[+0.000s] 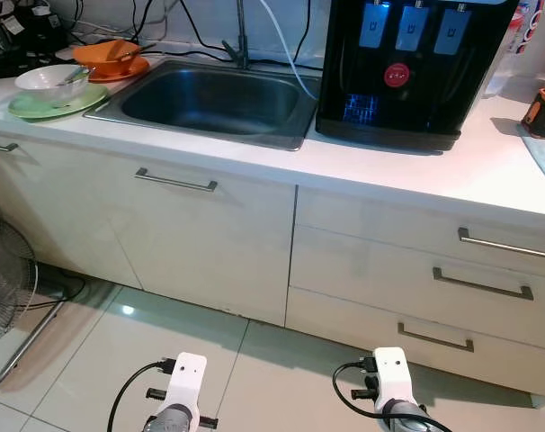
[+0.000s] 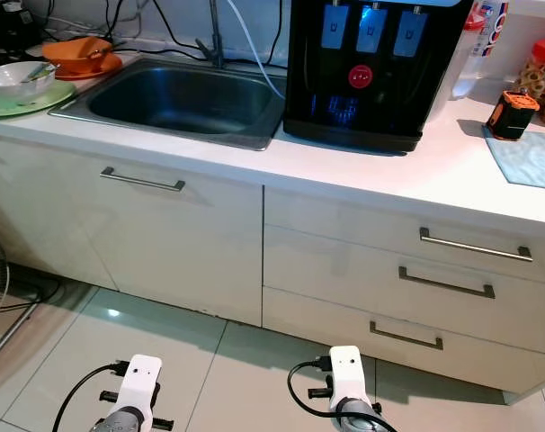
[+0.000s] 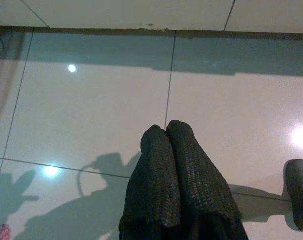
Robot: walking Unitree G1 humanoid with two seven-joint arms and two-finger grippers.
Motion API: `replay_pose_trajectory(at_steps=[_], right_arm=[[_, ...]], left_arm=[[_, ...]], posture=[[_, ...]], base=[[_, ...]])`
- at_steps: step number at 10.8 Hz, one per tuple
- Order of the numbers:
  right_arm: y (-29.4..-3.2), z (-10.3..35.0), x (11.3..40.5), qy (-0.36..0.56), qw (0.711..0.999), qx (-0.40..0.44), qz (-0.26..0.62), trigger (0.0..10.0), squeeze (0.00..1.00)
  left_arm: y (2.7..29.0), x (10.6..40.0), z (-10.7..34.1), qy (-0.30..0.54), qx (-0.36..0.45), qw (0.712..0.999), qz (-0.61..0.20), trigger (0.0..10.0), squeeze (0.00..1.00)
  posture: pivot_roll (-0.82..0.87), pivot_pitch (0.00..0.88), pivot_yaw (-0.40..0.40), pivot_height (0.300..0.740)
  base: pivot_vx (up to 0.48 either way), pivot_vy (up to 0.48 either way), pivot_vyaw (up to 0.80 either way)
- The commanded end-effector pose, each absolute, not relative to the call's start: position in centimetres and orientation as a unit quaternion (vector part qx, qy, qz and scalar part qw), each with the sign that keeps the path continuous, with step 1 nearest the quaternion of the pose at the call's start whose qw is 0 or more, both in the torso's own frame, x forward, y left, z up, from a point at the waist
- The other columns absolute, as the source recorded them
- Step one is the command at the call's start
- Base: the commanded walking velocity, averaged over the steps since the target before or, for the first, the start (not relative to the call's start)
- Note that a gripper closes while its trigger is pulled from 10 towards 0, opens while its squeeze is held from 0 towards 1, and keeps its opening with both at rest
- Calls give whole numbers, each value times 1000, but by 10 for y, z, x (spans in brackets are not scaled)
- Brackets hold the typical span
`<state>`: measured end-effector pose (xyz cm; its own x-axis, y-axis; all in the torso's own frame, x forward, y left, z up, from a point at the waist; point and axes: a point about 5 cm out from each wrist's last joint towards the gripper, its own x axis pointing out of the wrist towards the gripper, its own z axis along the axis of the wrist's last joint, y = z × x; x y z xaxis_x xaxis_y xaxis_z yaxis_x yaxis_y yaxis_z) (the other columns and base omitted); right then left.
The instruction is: Kitchen organization
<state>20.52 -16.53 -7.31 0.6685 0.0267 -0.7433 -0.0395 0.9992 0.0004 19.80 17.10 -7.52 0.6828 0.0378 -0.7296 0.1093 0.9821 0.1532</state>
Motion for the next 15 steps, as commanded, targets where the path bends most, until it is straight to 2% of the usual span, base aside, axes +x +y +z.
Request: replay_pose_trajectory(at_steps=[1,8,9,11,15], right_arm=[[-166,-74,204,407,913,-5,18,10000,0],[-167,-73,204,403,915,-3,17,10000,0],[-167,-73,204,404,915,3,12,10000,0],[-169,-74,203,409,913,12,3,10000,0],[-170,-74,202,406,914,9,3,10000,0]], left_arm=[[170,201,-73,389,94,916,-25,10000,0],[172,199,-74,393,83,915,-18,10000,0],[173,198,-75,396,83,915,-17,10000,0],[174,196,-76,401,87,912,-18,10000,0],[174,196,-76,402,88,911,-19,10000,0]], posture=[[45,0,-2,740],[39,0,-1,740],[39,0,0,740],[37,0,1,740],[36,0,1,740]], base=[[0,0,0],[0,0,0],[0,322,0],[0,480,-800],[0,480,0]])
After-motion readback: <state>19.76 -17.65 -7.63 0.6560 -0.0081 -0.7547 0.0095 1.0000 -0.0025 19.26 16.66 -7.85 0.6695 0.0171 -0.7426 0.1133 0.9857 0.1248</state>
